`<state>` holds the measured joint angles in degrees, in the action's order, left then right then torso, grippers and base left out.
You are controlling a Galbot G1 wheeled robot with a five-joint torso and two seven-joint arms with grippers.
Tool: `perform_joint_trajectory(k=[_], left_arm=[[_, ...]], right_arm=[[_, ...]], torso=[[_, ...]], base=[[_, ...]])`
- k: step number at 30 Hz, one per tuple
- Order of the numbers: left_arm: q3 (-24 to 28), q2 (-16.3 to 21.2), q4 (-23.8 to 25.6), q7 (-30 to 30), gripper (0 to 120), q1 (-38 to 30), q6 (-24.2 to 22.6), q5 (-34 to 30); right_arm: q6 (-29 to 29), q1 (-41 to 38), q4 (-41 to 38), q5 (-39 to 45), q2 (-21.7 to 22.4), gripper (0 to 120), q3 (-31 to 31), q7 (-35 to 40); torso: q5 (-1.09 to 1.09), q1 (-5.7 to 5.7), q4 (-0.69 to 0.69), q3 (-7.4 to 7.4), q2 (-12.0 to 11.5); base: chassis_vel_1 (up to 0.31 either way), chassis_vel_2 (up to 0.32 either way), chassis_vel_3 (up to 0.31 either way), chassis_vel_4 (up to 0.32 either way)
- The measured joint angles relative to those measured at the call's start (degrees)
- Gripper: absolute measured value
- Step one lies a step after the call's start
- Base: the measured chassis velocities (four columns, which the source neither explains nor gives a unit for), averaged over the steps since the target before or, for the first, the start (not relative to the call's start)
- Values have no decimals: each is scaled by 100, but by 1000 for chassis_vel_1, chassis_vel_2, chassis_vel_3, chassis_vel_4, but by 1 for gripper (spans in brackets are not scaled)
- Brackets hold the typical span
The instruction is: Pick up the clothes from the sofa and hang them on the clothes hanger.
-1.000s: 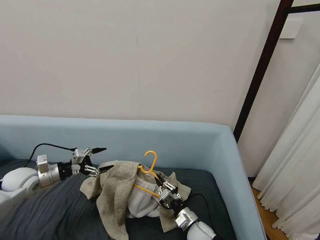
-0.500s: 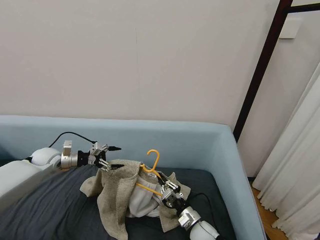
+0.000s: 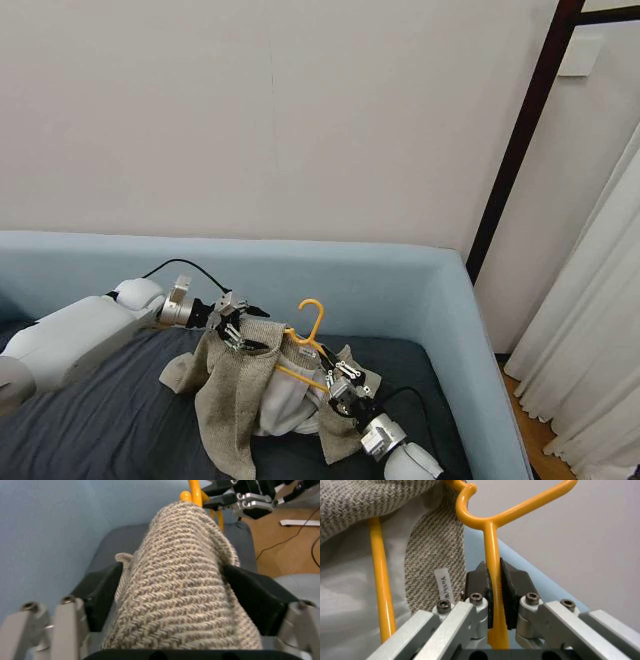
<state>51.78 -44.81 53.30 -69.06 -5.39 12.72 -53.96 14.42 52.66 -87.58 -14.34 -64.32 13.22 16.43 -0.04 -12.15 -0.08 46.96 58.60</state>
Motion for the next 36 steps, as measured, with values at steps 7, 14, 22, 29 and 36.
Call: perform_joint_trajectory(k=[7,14,22,29,36], left_arm=[[14,-16,5,-38,53,57,50,28],[1,-29,114,88,30,156,122,26],[-17,51,243,143,9,204,185,23],[-85,129,342,240,9,272,214,29],[-415,263,367,443,9,590,281,80]], right_arm=[[16,24,-4,-26,29,5,-42,-5],[20,69,-18,-31,29,5,-44,-6],[20,111,-65,-29,29,5,-53,-7],[5,131,-152,-12,73,5,-41,-43],[-242,261,-522,373,94,32,-235,-8]], torso=[[0,0,2,0,0],[0,0,0,0,0],[-1,0,0,0,0],[-1,0,1,0,0],[-3,0,0,0,0]], base=[[0,0,0,0],[0,0,0,0],[0,0,0,0],[0,0,0,0],[0,0,0,0]])
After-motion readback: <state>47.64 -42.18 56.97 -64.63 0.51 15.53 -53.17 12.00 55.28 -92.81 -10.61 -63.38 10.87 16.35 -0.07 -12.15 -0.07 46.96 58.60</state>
